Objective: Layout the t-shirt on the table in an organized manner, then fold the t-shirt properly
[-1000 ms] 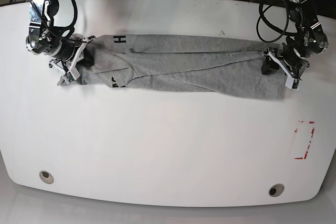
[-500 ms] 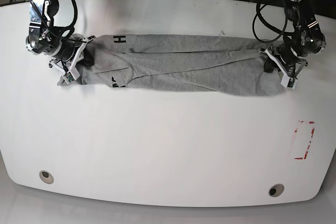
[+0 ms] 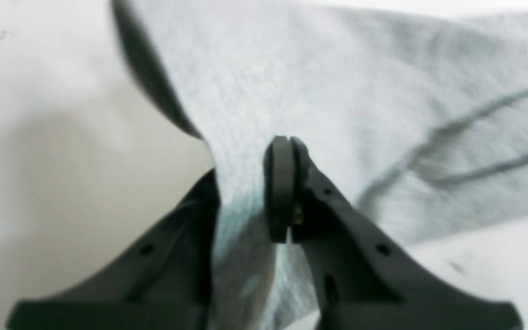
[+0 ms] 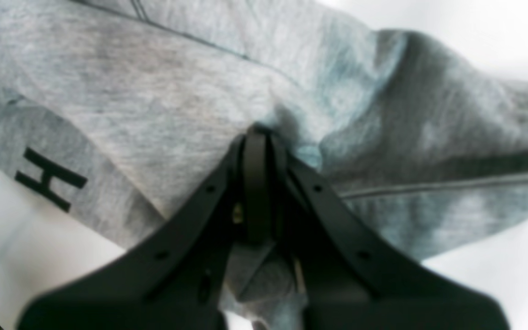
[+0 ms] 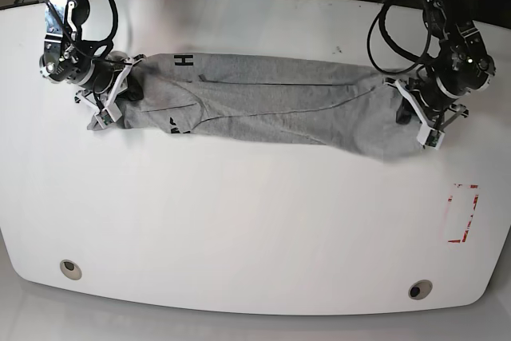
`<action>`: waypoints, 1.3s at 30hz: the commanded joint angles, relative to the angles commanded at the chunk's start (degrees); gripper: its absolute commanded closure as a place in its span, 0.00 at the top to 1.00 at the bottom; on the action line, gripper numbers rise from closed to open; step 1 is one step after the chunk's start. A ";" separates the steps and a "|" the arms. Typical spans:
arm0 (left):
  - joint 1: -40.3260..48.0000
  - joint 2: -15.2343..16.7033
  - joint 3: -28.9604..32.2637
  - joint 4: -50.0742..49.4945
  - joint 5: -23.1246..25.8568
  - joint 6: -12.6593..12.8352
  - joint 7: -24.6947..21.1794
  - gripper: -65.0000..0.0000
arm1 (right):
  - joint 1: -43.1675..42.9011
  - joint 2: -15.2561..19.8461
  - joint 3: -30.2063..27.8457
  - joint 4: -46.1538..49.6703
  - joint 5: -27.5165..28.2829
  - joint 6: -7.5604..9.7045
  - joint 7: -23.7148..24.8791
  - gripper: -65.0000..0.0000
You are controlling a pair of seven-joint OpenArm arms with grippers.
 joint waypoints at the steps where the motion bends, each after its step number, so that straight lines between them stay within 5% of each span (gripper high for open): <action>1: 0.00 0.09 1.23 0.00 0.00 0.00 0.09 0.06 | 0.00 0.00 0.00 0.00 0.00 0.00 0.00 0.04; 19: -0.09 14.23 20.57 -0.44 0.35 0.00 0.09 0.05 | 0.09 0.00 0.00 0.00 0.00 0.00 0.00 0.04; 39: -0.18 14.23 26.64 -2.46 0.26 0.00 -0.18 0.06 | 0.09 0.00 0.00 0.00 0.26 0.00 0.00 0.04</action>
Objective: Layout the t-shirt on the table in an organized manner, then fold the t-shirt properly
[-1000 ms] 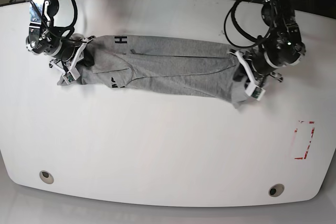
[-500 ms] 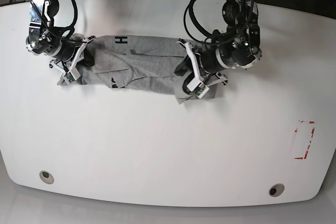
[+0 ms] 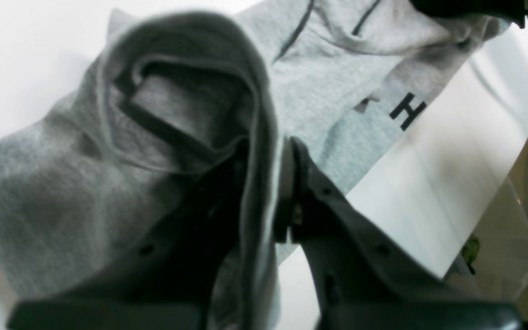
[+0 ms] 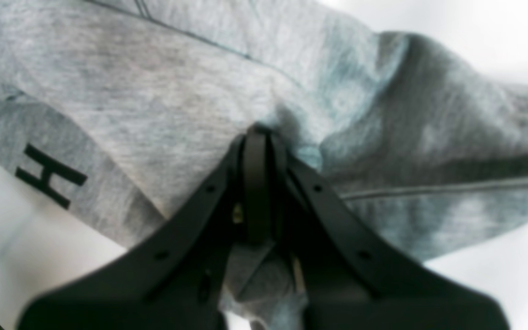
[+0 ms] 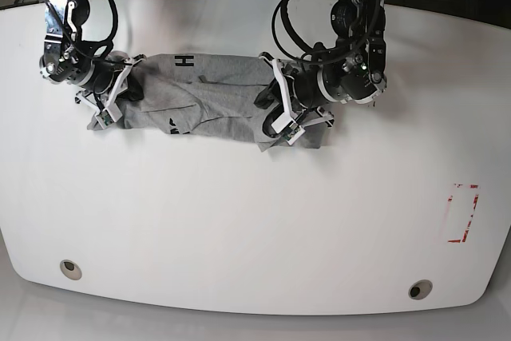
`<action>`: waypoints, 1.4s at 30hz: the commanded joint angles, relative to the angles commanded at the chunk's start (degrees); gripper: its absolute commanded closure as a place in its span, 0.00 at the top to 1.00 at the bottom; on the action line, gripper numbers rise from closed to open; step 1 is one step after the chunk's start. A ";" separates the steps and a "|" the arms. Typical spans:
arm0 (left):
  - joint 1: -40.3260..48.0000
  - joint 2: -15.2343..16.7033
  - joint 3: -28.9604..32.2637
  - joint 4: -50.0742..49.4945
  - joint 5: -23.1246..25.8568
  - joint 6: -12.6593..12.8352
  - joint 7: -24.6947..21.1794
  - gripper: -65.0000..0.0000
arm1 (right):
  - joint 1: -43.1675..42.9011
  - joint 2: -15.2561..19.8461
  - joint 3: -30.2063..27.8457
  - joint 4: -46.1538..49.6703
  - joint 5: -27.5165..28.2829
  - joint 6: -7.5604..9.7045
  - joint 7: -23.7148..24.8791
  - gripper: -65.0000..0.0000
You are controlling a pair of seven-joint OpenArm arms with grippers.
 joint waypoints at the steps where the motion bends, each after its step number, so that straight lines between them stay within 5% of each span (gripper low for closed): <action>1: 0.00 0.00 0.18 0.00 -0.09 0.00 0.00 0.06 | 0.00 0.00 0.00 0.00 0.00 0.00 0.00 0.04; 6: -0.09 0.00 0.35 0.00 -0.09 0.00 0.00 0.14 | 0.00 0.00 0.00 0.00 0.00 0.00 0.00 0.04; 13: -0.88 0.00 0.35 0.00 -0.44 0.00 0.00 0.59 | -0.09 0.00 0.00 0.00 0.09 0.00 0.00 0.04; 18: -2.46 0.00 0.35 0.00 -4.57 0.00 0.26 0.76 | -0.18 0.00 0.00 0.00 -0.09 0.00 0.00 0.04; 23: -3.78 0.00 3.16 0.44 -7.12 0.00 0.35 0.77 | -0.26 0.00 0.00 0.00 -0.09 0.00 0.00 0.04; 29: -4.13 0.00 4.31 3.60 -4.48 0.00 1.14 0.77 | -0.26 0.00 0.00 0.09 -0.18 0.00 0.00 0.04; 36: -4.75 -1.75 4.48 6.68 5.19 0.00 -0.18 0.76 | -0.18 0.00 0.00 0.26 0.00 0.00 0.00 0.04; 42: -3.60 -6.05 4.40 6.68 13.71 0.00 -10.29 0.55 | 0.09 0.00 0.09 0.26 -0.18 0.00 0.00 0.04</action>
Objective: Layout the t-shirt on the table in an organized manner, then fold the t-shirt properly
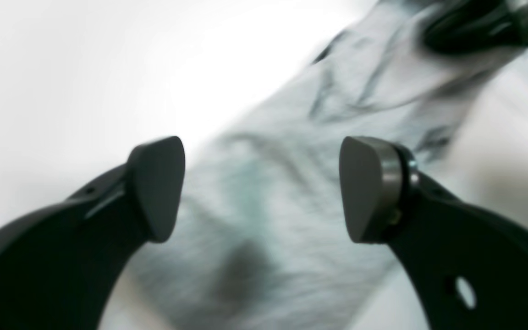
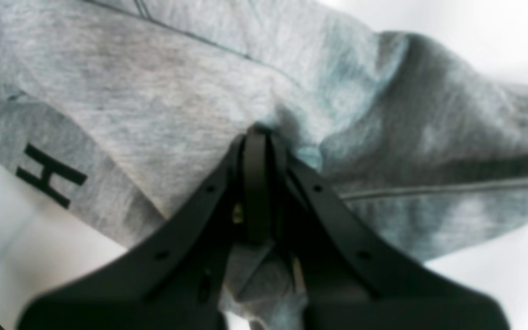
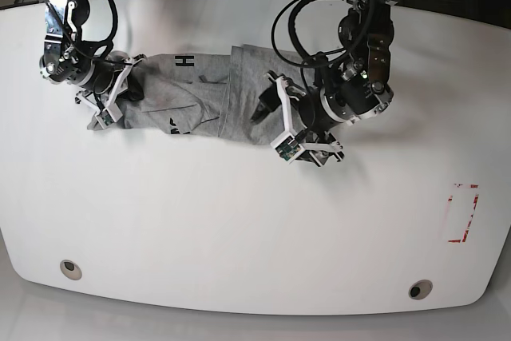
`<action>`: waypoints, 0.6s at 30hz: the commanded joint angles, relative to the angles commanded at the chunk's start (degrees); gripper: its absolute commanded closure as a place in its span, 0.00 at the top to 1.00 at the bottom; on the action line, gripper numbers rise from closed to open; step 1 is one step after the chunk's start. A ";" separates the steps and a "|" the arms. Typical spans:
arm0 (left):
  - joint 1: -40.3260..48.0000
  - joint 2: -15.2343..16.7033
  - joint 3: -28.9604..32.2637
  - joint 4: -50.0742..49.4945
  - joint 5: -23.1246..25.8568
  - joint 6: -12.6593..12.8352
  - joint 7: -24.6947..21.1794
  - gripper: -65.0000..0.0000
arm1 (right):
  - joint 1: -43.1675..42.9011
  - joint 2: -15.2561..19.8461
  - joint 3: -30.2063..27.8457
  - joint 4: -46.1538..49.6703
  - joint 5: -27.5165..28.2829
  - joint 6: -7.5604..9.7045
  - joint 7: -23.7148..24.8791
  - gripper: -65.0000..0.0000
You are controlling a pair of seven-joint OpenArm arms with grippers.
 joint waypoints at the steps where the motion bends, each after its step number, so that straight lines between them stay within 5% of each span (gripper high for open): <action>1: 0.44 -0.44 0.00 0.00 0.97 0.00 -0.88 0.52 | 0.00 0.00 0.00 0.00 0.09 0.00 0.00 0.04; 5: 1.58 -2.55 -0.18 -0.44 5.98 0.00 -4.92 0.36 | 0.00 0.00 0.00 0.00 0.09 0.00 0.00 0.04; 12: 2.11 -3.60 -0.44 -2.64 11.69 0.00 -5.54 0.06 | 0.00 0.00 0.09 0.00 0.18 0.00 0.00 0.04; 18: 2.81 -4.92 -0.53 -4.75 12.22 0.00 -5.63 0.06 | 0.00 0.00 -0.09 0.00 0.18 0.00 0.00 0.04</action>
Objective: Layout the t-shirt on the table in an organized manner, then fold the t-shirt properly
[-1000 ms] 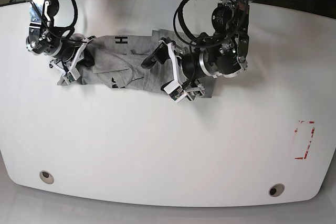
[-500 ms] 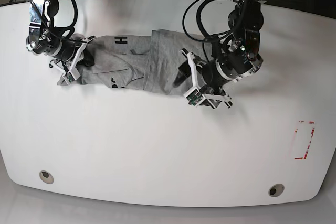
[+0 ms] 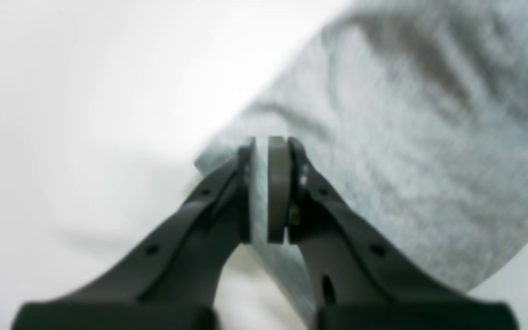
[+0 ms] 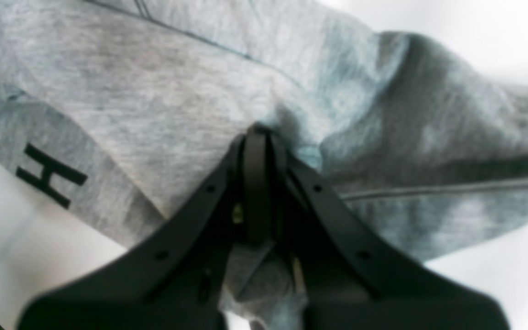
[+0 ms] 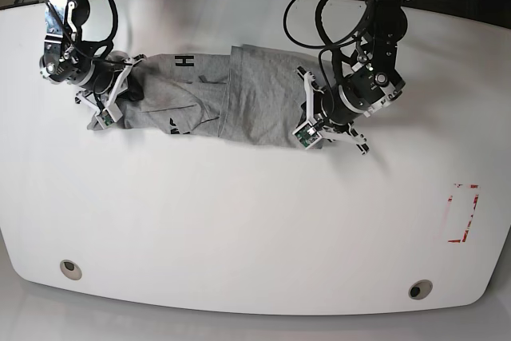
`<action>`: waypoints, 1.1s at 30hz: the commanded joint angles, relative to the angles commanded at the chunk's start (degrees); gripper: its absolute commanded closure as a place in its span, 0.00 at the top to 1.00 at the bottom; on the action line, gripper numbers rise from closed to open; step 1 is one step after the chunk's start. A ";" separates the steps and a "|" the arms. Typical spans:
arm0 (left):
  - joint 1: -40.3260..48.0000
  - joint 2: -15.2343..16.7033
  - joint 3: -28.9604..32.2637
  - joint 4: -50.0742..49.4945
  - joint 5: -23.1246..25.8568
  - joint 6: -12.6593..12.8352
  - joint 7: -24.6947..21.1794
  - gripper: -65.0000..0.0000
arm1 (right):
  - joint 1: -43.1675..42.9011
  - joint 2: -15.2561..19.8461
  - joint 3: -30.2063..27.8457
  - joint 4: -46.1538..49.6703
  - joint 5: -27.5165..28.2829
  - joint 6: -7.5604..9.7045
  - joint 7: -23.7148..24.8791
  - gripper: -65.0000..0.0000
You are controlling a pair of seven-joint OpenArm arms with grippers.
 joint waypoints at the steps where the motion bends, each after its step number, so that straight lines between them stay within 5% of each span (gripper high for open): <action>1: 0.09 -0.09 0.00 -0.26 0.00 0.00 0.00 0.06 | 0.00 0.00 0.00 0.00 0.00 0.00 0.00 0.04; 20: 1.93 -1.32 -3.52 -10.11 0.09 0.00 0.00 0.06 | -0.09 0.00 0.35 9.23 0.18 0.00 -0.97 0.06; 25: 2.73 -1.23 -3.43 -9.93 0.09 0.00 0.00 0.06 | 0.09 -0.44 3.08 16.35 0.26 0.00 -5.89 0.26; 33: 2.99 -1.05 -3.43 -9.93 0.09 0.00 0.00 0.06 | 1.05 -8.97 19.87 28.13 0.35 0.00 -15.47 0.77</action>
